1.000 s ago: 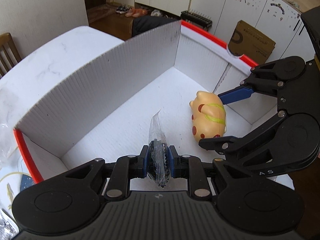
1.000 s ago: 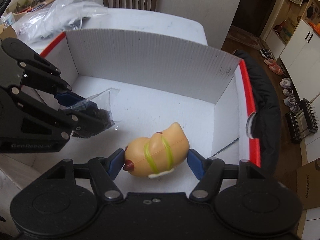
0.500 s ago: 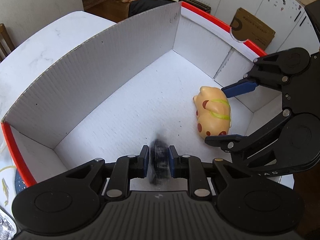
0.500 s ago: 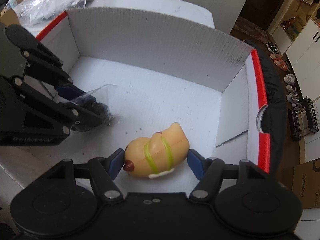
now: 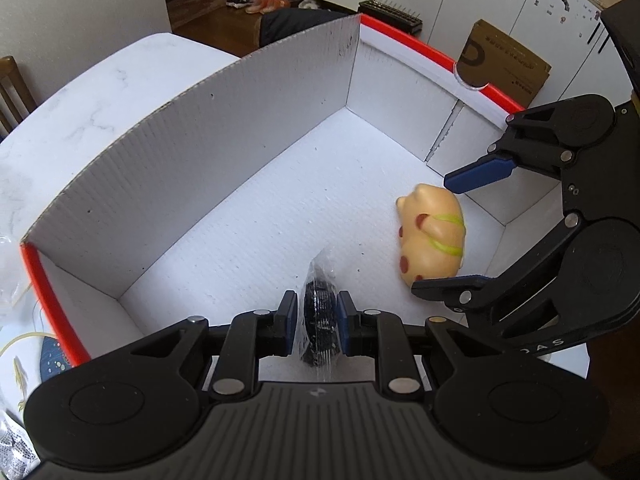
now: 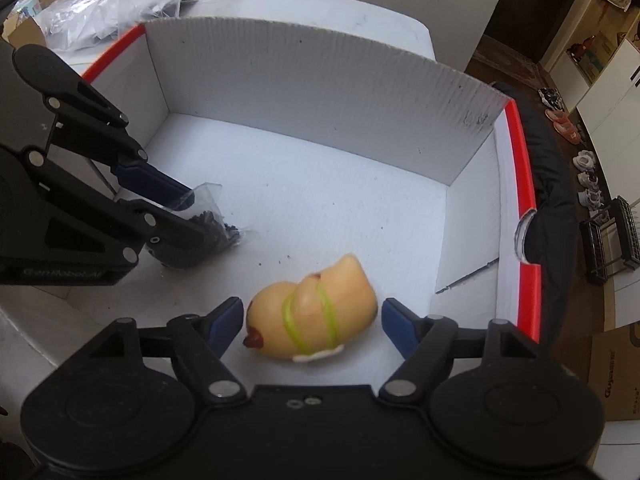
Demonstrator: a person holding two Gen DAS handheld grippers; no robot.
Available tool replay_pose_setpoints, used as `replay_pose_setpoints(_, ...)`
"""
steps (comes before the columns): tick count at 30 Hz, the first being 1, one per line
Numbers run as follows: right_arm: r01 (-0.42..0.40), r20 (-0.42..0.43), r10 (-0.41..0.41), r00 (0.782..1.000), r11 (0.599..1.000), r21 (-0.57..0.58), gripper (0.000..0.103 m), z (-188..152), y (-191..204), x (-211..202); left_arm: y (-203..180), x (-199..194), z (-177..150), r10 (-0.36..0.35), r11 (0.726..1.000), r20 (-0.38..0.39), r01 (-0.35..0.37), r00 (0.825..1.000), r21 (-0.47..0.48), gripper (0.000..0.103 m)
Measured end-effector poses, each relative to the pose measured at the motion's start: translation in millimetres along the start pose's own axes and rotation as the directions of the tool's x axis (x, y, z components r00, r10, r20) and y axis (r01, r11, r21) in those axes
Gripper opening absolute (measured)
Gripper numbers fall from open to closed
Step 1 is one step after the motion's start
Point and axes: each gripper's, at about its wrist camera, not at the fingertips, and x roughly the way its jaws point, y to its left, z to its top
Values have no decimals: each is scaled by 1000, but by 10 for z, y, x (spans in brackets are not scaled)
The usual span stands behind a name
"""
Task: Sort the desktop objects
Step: 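Open left tool to drop the clear bag while right tool releases the yellow toy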
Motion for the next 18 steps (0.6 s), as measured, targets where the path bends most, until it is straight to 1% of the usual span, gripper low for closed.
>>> replay_pose_setpoints(5, -12, 42, 12, 999, 1000, 4, 84, -22, -14, -124, -2, -101, -49, 6, 1000, 34, -6, 999, -7, 19)
replay_pose_setpoints(11, -34, 101, 34, 994, 999, 5, 85, -50, -26, -329, -3, -324, -128, 9, 1000, 90, -7, 996, -15, 19)
replay_pose_setpoints(18, -55, 171, 54, 984, 999, 2, 85, -74, 33, -623, -81, -642, -251, 0, 1000, 176, 5, 984, -26, 19)
